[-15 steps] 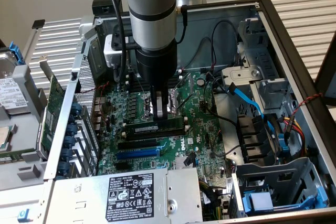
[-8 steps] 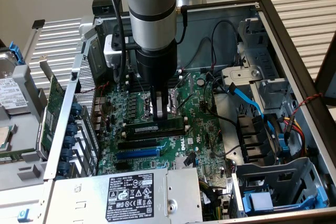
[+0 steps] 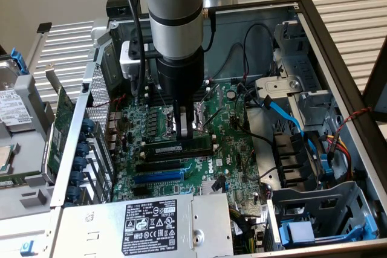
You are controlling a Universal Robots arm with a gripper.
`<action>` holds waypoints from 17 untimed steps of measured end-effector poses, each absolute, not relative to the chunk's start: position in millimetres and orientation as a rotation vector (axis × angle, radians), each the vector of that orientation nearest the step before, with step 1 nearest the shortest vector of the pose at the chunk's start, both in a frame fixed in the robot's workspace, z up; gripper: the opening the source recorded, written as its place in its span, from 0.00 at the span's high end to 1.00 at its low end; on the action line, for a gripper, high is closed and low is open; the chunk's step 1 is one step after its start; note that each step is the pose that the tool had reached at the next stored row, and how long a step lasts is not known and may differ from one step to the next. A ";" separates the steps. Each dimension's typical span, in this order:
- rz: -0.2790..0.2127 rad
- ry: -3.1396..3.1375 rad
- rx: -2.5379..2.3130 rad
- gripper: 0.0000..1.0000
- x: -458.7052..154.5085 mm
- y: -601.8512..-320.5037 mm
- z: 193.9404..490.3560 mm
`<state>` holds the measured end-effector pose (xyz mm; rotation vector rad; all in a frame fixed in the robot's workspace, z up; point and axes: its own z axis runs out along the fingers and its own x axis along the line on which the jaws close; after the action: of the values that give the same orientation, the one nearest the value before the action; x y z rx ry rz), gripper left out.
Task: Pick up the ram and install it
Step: 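Insert the ram into the slot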
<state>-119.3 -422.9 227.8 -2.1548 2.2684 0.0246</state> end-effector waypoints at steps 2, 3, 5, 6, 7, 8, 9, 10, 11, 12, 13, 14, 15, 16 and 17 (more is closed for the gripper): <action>0.025 2.268 -2.155 0.88 -119.3 -422.9 227.2; 0.025 2.269 -2.155 0.88 -119.2 -422.9 227.0; 0.025 2.269 -2.155 0.88 -119.3 -422.9 226.7; 0.025 2.269 -2.155 0.86 -119.3 -422.9 226.6; 0.025 2.269 -2.155 0.86 -119.3 -422.9 226.6; 0.026 2.269 -2.155 0.79 -119.3 -422.9 226.6; 0.027 2.270 -2.155 0.79 -119.3 -422.9 226.6; 0.027 2.270 -2.155 0.79 -119.4 -422.9 226.6; 0.027 2.270 -2.155 0.79 -119.3 -422.9 226.7; 0.027 2.270 -2.155 0.79 -119.3 -422.9 226.7; 0.027 2.270 -2.156 0.79 -119.3 -423.0 227.4; 0.027 2.270 -2.156 0.79 -119.4 -423.0 228.1; 0.027 2.270 -2.156 0.79 -119.3 -422.9 229.2; 0.027 2.270 -2.156 0.79 -119.3 -422.9 230.4; 0.026 2.270 -2.156 0.79 -119.4 -423.0 231.8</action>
<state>-119.4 -423.0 231.8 -2.1557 2.2700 0.0265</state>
